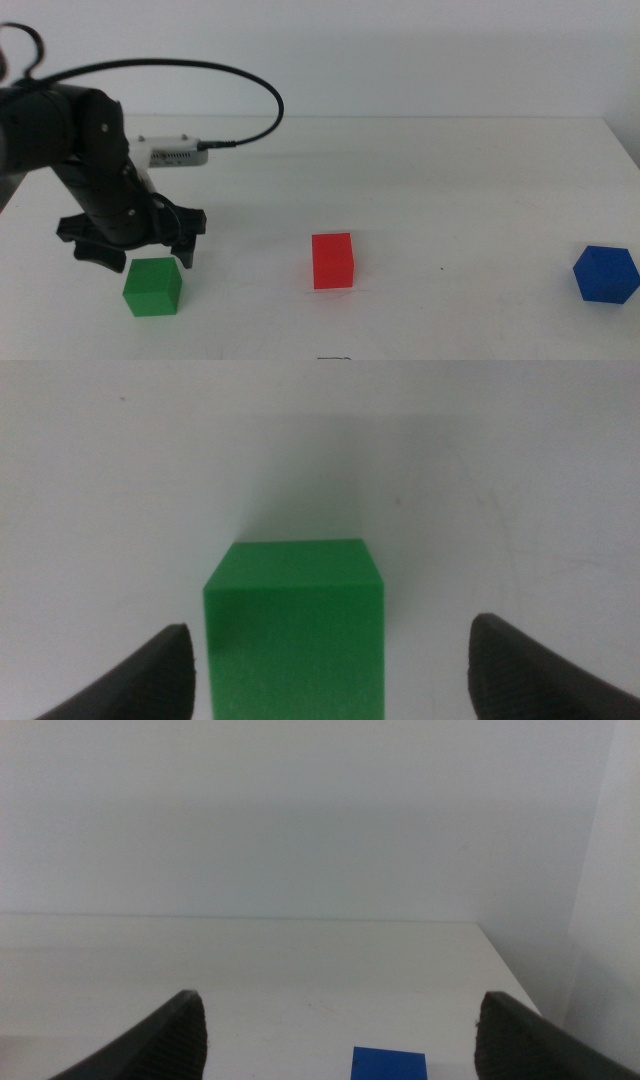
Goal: Stack red cubes first, then green, then blue cubes in a specific spot.
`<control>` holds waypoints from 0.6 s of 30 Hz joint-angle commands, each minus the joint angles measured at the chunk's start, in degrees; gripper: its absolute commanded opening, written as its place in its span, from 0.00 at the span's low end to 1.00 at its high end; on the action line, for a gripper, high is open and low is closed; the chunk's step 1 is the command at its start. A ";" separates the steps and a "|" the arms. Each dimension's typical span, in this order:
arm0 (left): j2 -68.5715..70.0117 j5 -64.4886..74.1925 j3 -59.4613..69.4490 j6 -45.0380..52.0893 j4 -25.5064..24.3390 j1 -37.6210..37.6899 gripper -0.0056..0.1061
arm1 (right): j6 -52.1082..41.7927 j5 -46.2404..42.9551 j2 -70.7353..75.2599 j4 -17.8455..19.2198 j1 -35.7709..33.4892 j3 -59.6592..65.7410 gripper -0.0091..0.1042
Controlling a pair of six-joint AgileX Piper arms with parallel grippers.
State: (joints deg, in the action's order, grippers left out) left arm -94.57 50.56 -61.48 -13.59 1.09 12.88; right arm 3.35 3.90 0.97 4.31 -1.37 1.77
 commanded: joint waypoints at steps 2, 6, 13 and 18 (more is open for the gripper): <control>0.08 -1.66 -1.10 0.09 0.83 -0.03 0.89 | -0.54 -4.48 0.88 0.24 -0.10 -1.15 0.91; -1.87 -1.69 -1.10 0.26 0.76 -0.03 0.89 | -0.54 -4.48 0.88 0.24 -0.10 -1.15 0.91; -4.02 -1.74 -1.08 1.28 0.71 -0.03 0.89 | -0.54 -4.48 0.88 0.24 -0.10 -1.15 0.91; -5.11 -1.67 -1.04 1.99 0.78 -0.03 0.84 | -0.54 -4.48 0.88 0.24 -0.10 -1.15 0.91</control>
State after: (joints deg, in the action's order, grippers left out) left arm -101.77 49.32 -61.46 -11.82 1.21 12.88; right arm 3.35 3.90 0.97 4.31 -1.37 1.77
